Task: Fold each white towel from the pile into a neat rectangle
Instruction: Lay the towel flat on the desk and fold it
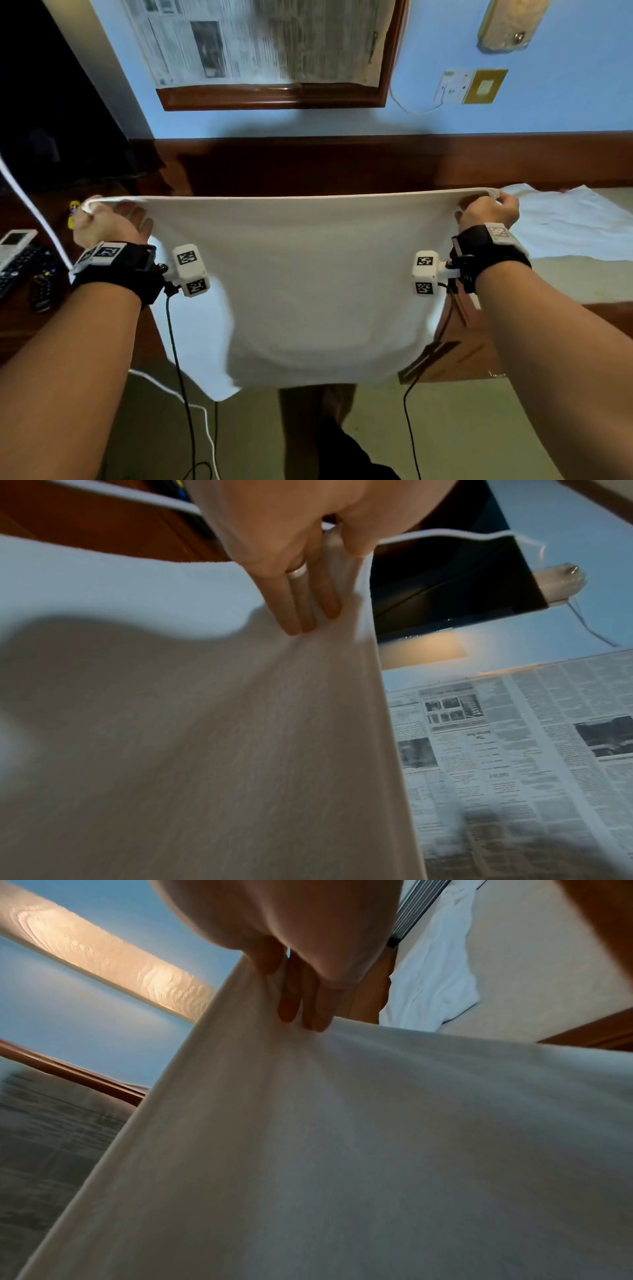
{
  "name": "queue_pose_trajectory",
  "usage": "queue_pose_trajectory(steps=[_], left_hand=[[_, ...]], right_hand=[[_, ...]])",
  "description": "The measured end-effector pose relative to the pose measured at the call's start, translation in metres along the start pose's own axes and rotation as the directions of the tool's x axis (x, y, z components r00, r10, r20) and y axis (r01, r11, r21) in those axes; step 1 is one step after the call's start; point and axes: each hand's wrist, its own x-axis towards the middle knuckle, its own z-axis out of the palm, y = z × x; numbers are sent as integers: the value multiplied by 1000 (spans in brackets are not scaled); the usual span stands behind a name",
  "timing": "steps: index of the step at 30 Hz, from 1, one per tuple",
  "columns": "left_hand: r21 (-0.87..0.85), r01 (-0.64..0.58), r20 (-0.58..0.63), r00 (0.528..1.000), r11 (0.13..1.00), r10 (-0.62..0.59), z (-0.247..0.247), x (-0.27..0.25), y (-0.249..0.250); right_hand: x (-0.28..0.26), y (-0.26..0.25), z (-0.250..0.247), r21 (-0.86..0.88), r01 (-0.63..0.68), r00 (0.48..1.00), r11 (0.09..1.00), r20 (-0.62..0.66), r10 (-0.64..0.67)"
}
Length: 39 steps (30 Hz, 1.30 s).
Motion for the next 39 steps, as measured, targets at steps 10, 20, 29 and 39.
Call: queue_pose_trajectory(steps=[10, 20, 29, 39], left_hand=[[131, -28, -44, 998, 991, 34, 139, 123, -45], [816, -454, 217, 815, -358, -538, 26, 106, -246], [722, -560, 309, 787, -408, -534, 72, 173, -256], [753, -497, 196, 795, -431, -574, 6, 84, -254]], right_hand=[[123, 23, 193, -90, 82, 986, 993, 155, -67], [86, 248, 113, -663, 747, 562, 58, 675, 478], [120, 251, 170, -624, 782, 562, -3, 702, 437], [62, 251, 78, -665, 747, 560, -4, 625, 543]])
